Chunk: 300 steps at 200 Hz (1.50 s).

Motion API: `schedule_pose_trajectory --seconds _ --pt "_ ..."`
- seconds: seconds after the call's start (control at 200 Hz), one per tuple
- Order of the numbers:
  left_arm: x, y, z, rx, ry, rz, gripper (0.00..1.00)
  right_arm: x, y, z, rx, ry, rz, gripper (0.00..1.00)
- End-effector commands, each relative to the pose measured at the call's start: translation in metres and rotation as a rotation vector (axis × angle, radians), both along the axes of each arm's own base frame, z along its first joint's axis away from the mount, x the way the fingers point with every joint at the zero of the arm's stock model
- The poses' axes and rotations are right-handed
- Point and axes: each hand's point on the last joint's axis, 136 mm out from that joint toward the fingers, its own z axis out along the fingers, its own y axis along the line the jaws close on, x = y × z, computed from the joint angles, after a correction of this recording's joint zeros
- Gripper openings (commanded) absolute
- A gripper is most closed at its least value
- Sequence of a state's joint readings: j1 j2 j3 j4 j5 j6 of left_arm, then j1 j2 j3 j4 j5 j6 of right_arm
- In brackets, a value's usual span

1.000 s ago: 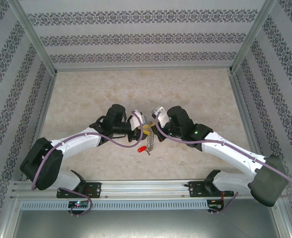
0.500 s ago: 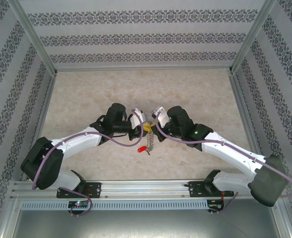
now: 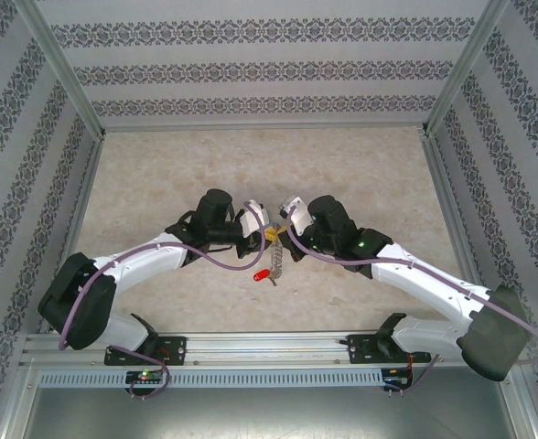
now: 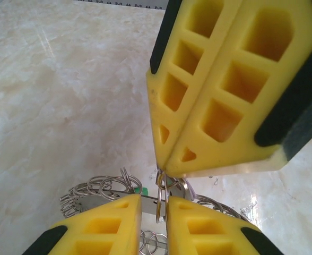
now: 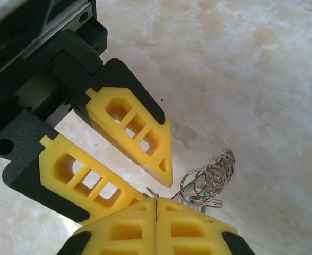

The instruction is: Put the keys on the keyring

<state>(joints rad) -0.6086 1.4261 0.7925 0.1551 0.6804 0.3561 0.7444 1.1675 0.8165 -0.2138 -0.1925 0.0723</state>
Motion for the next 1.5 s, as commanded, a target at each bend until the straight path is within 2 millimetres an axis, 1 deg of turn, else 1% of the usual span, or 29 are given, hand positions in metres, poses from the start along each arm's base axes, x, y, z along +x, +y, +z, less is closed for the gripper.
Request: schedule_pose_trajectory --seconds 0.0,0.125,0.19,0.385,0.45,0.56,0.679,0.779,1.009,1.214,1.349,1.494 --pt "-0.002 -0.006 0.013 -0.015 -0.029 -0.03 0.21 -0.002 0.008 0.012 0.029 -0.022 0.034 0.0" --pt "-0.002 -0.006 0.011 -0.011 -0.029 -0.031 0.22 -0.002 0.008 0.012 0.031 -0.024 0.034 0.0" --pt "-0.002 -0.006 0.012 -0.008 -0.031 -0.034 0.2 -0.002 0.008 0.013 0.03 -0.024 0.034 0.0" --pt "-0.007 -0.007 0.011 0.008 -0.023 -0.066 0.06 -0.002 0.008 0.011 0.027 -0.022 0.031 0.0" --pt "-0.007 -0.008 0.011 0.007 -0.019 -0.073 0.05 -0.002 0.007 0.011 0.025 -0.022 0.028 0.0" --pt "-0.008 -0.008 0.012 0.003 -0.019 -0.077 0.0 -0.001 0.006 0.011 0.019 -0.027 0.021 0.0" --pt "-0.007 -0.006 0.011 0.005 -0.027 -0.064 0.0 0.001 0.001 0.009 0.006 -0.032 -0.006 0.0" --pt "-0.006 -0.004 0.009 0.005 -0.035 -0.047 0.0 0.005 -0.009 0.002 -0.022 -0.022 -0.06 0.0" --pt "-0.007 -0.002 0.007 0.003 -0.043 -0.035 0.0 0.009 -0.017 -0.006 -0.04 0.007 -0.109 0.0" --pt "-0.008 0.0 0.005 0.002 -0.041 -0.029 0.0 0.012 -0.015 -0.008 -0.047 0.022 -0.11 0.0" --pt "-0.007 0.0 0.004 0.009 -0.044 -0.025 0.0 0.013 -0.012 -0.004 -0.035 0.015 -0.099 0.0" --pt "-0.006 -0.001 0.005 0.01 -0.042 -0.026 0.0 0.009 -0.003 0.007 0.009 0.006 -0.05 0.0"
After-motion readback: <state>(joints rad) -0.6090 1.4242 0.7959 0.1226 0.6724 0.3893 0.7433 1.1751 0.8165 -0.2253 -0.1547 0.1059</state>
